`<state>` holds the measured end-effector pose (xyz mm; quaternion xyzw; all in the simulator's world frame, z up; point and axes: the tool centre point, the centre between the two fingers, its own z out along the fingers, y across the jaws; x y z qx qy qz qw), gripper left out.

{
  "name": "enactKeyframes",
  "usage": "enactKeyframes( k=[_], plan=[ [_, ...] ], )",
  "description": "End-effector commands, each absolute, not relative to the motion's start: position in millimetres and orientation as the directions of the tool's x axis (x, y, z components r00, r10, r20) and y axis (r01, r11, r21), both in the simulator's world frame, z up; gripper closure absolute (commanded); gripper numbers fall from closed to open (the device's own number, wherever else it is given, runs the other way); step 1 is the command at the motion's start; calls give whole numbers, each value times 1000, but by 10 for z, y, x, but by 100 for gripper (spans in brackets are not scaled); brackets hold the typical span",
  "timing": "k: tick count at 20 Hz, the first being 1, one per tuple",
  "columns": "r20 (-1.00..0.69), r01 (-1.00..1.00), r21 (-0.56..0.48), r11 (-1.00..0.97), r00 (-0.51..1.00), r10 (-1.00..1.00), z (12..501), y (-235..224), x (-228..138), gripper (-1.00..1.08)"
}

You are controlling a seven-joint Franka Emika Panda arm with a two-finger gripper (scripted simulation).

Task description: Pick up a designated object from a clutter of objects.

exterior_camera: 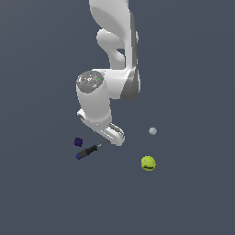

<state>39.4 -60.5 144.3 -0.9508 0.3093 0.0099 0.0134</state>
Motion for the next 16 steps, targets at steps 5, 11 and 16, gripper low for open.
enactKeyframes(
  k=[5, 11, 16],
  plan=[
    [-17, -744, -10, -668, 668, -744, 1019, -886, 391, -92],
    [-6, -820, -3, -573, 573, -819, 772, -1059, 365, -92],
    [-1, -847, 0, -531, 531, -847, 670, -1132, 349, -92]
  ],
)
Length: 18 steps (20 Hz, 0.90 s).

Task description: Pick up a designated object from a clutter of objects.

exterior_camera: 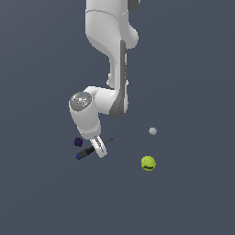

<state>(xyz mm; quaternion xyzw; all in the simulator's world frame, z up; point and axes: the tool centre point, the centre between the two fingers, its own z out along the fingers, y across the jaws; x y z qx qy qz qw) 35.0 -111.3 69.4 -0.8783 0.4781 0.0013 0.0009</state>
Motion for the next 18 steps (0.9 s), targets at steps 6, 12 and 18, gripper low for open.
enactKeyframes(
  k=[6, 12, 18],
  plan=[
    [-1, -849, 0, -528, 528, -849, 647, -1137, 345, -92],
    [-1, -850, 0, -526, 526, -850, 448, -1140, 337, -92],
    [0, -852, 0, -524, 524, -852, 194, -1142, 336, -92]
  ],
)
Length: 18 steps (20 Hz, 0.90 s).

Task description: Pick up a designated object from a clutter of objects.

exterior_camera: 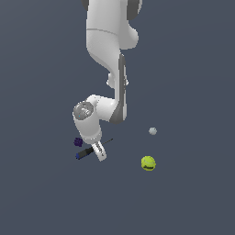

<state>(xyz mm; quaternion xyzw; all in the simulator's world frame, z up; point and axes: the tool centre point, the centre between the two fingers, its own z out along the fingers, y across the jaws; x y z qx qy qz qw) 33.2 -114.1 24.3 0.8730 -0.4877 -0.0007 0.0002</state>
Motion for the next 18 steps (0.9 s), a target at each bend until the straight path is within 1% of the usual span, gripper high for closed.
enactKeyframes(
  k=[1, 4, 5, 18],
  plan=[
    [0, -852, 0, -524, 524, -852, 174, -1142, 338, -92],
    [0, -852, 0, -524, 524, -852, 151, -1142, 343, -92],
    [0, -852, 0, -524, 524, -852, 151, -1142, 343, 108],
    [0, -852, 0, -524, 524, -852, 173, -1142, 336, 108]
  ],
)
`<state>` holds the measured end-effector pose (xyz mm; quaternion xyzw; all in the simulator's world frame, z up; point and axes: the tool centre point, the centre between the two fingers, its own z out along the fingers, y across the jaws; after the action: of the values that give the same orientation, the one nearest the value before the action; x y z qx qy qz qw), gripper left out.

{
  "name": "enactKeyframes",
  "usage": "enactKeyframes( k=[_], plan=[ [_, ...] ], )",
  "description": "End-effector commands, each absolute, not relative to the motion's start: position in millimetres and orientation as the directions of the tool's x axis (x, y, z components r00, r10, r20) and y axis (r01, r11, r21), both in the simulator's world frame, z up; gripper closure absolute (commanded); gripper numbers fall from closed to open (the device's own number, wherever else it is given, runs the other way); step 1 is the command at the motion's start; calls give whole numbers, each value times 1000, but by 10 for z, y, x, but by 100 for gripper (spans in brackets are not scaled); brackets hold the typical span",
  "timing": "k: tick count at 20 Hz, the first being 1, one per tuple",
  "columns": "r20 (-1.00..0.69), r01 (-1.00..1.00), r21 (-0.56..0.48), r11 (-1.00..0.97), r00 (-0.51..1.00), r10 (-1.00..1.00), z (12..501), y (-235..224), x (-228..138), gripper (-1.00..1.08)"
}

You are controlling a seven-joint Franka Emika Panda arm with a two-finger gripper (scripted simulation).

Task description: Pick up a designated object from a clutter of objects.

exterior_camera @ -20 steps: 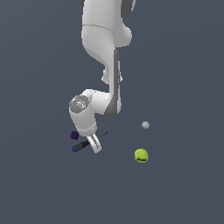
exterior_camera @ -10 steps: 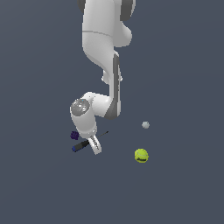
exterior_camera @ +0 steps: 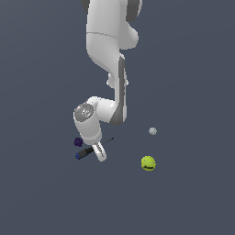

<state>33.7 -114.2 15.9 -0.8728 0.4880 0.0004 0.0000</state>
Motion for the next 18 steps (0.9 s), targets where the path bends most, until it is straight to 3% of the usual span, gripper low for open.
enactKeyframes(
  k=[1, 9, 18],
  plan=[
    [0, -852, 0, -524, 524, -852, 188, -1141, 330, 108],
    [-1, -852, -1, -523, 523, -852, 457, -1138, 222, 108],
    [-2, -852, -2, -523, 523, -852, 1084, -1132, -28, 108]
  ],
)
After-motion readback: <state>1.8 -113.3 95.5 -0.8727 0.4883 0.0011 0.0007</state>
